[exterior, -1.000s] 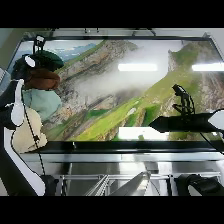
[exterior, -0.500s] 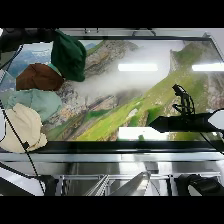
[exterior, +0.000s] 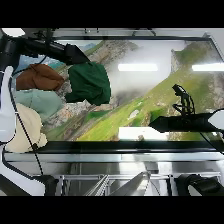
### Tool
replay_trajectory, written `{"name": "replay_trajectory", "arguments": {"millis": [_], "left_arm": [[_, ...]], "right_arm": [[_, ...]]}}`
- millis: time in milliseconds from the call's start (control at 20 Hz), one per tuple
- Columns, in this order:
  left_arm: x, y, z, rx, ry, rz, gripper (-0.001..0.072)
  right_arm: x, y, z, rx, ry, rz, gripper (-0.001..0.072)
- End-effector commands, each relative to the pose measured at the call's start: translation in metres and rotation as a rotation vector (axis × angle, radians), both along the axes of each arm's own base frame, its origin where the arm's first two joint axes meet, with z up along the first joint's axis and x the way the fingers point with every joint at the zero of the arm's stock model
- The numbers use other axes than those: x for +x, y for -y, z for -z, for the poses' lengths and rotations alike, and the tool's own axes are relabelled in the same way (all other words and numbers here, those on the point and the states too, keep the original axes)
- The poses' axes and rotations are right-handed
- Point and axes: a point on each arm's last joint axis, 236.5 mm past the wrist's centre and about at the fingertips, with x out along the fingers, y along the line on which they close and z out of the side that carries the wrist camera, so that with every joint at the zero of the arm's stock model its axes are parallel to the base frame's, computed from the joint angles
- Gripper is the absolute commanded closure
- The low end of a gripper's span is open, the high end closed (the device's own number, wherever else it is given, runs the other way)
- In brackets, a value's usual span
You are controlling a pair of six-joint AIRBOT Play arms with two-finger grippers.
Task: Fold the shirts.
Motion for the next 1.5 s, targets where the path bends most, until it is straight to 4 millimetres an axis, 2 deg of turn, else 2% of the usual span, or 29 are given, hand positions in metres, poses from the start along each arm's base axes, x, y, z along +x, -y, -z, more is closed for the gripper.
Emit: {"name": "replay_trajectory", "arguments": {"millis": [0, 100, 200, 300, 450, 550, 650, 750, 850, 950, 1100, 1250, 1350, 1450], "left_arm": [[-0.019, 0.007, 0.014, 0.007, -0.159, 0.015, -0.0013], [-0.016, -0.019, 0.030, 0.083, -0.205, -0.034, -0.0013], [-0.019, -0.067, 0.058, 0.244, -0.278, -0.102, 0.0001], [-0.031, -0.114, 0.080, 0.383, -0.362, -0.153, 0.0000], [-0.047, -0.155, 0.101, 0.360, -0.450, -0.291, 0.0000], [-0.059, -0.171, 0.127, 0.331, -0.482, -0.395, 0.0000], [-0.071, -0.175, 0.162, 0.326, -0.507, -0.469, 0.0000], [-0.077, -0.161, 0.190, 0.287, -0.512, -0.478, 0.0001], [-0.065, -0.150, 0.206, 0.246, -0.460, -0.530, 0.0001], [-0.045, -0.155, 0.217, 0.244, -0.393, -0.624, 0.0002], [-0.018, -0.169, 0.218, 0.250, -0.297, -0.729, 0.0002], [0.001, -0.180, 0.214, 0.238, -0.236, -0.804, 0.0002], [0.006, -0.181, 0.213, 0.240, -0.215, -0.820, 0.0002], [0.006, -0.172, 0.219, 0.245, -0.222, -0.800, 0.0003]], "right_arm": [[0.000, 0.000, 0.000, 0.000, 0.000, -0.001, 0.0693], [0.000, 0.000, 0.000, 0.000, 0.000, -0.001, 0.0693], [0.000, 0.000, 0.000, 0.000, 0.000, -0.001, 0.0693], [0.000, 0.000, 0.000, 0.000, 0.000, -0.001, 0.0693], [0.003, 0.000, -0.001, 0.004, 0.013, 0.009, 0.0693], [0.022, 0.003, -0.007, 0.007, 0.079, 0.060, 0.0693], [0.031, 0.005, -0.010, 0.010, 0.113, 0.085, 0.0693], [0.033, 0.005, -0.010, 0.009, 0.118, 0.089, 0.0693], [0.041, 0.007, -0.013, 0.011, 0.147, 0.112, 0.0692], [0.042, 0.005, -0.016, 0.028, 0.148, 0.120, 0.0692], [0.041, 0.002, -0.017, 0.044, 0.140, 0.120, 0.0692], [0.041, 0.002, -0.017, 0.045, 0.140, 0.121, 0.0692], [0.041, 0.002, -0.017, 0.045, 0.140, 0.121, 0.0692], [0.041, 0.001, -0.018, 0.047, 0.139, 0.121, 0.0692]]}}
